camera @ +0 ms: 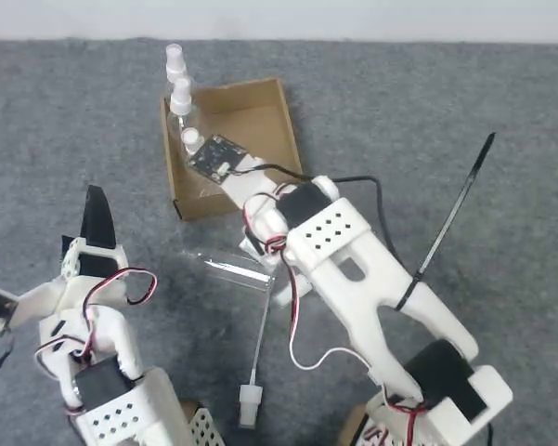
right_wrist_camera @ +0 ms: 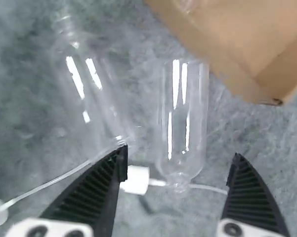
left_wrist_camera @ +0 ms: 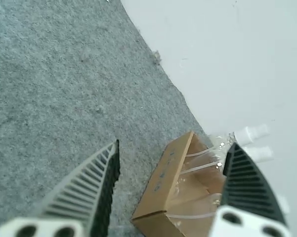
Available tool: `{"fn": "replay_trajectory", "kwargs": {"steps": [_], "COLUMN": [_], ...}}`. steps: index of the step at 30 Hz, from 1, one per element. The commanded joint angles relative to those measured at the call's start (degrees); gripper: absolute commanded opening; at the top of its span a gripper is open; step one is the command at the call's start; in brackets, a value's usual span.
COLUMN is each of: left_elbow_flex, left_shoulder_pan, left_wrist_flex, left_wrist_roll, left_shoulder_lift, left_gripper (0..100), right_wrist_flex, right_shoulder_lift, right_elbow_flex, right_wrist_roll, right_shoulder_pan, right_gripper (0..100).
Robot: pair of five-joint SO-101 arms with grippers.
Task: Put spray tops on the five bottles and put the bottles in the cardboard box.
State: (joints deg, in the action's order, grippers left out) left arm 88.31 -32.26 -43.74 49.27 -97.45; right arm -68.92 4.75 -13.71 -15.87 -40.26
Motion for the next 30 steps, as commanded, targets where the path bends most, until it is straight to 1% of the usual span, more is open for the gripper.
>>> {"fn": "replay_trajectory", "kwargs": {"steps": [1,7,15,22,30], "left_elbow_flex": [-0.48,-0.48,-0.40,-0.40,-0.40], "left_shoulder_pan": [-0.35,-0.35,-0.35,-0.26,-0.26], "left_wrist_flex": [1.85,1.85,1.85,1.76,1.76], "left_wrist_roll": [-0.44,-0.44,-0.44,-0.44,-0.44], "left_shoulder_lift": [-0.79,-0.79,-0.79,-0.79,-0.79], "left_gripper": [32,32,32,32,32], "right_wrist_flex": [4.97,11.30,23.96,32.66,40.48], "right_shoulder_lift": [3.47,3.38,3.30,3.21,-5.76], "right_elbow_flex": [-1.41,-6.33,-13.71,-18.90,-19.34], "right_wrist_roll": [-1.14,-1.23,-1.23,-1.23,-1.32], "right_shoulder_pan": [1.54,2.07,2.95,3.74,3.65], "right_gripper": [26.0,26.0,26.0,26.0,26.0]}}
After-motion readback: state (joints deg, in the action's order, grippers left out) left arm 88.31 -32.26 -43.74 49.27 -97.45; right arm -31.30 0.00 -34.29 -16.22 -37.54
